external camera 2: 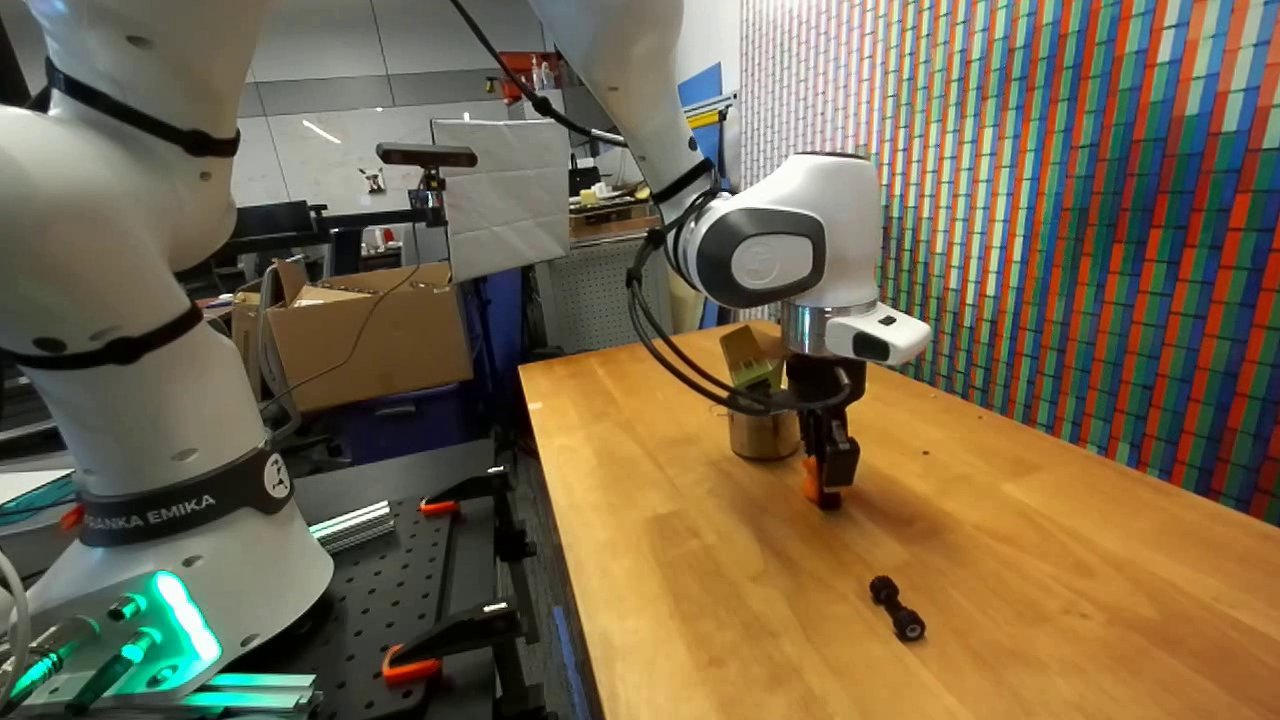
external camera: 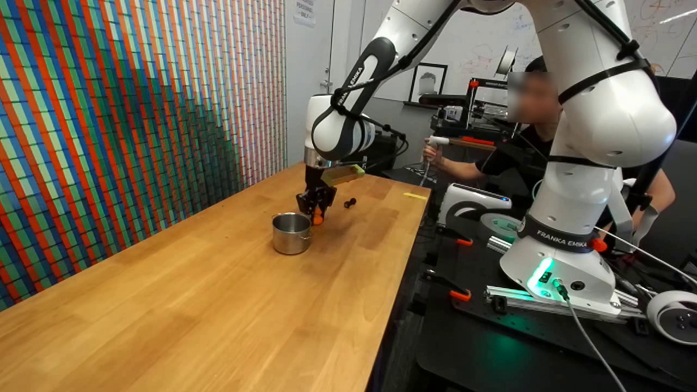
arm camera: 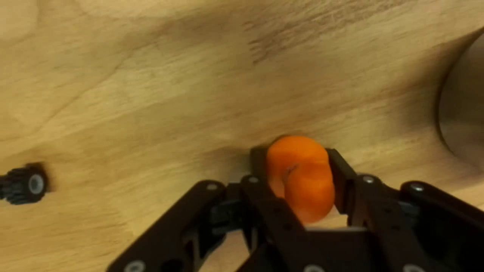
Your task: Put the orange duck in the pot
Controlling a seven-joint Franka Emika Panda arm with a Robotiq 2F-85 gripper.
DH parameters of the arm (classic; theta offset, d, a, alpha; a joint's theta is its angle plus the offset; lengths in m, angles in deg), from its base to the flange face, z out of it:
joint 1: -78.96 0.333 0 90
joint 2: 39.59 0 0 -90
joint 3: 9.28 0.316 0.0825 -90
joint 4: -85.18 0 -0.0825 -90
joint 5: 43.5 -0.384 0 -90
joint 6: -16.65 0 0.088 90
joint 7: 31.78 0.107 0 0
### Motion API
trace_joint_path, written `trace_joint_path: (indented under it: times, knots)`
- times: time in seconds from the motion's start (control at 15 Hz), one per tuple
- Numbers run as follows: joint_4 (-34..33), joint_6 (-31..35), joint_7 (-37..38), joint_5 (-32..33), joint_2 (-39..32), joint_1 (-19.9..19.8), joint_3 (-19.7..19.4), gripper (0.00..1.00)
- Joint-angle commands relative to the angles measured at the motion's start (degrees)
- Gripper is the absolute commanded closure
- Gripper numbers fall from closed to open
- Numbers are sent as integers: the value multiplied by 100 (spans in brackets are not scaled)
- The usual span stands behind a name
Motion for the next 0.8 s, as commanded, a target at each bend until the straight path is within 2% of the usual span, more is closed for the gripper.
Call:
trace_joint_path:
  times: [0.0,0.2,0.4,0.73]
  knots:
    - [-60,-279,-94,-233,56,-188,90,83]
    - [-124,-607,-11,-175,285,-156,-19,83]
    - [-227,-1016,-9,-289,522,-223,54,83]
    - [-245,-1764,63,-913,981,-214,308,83]
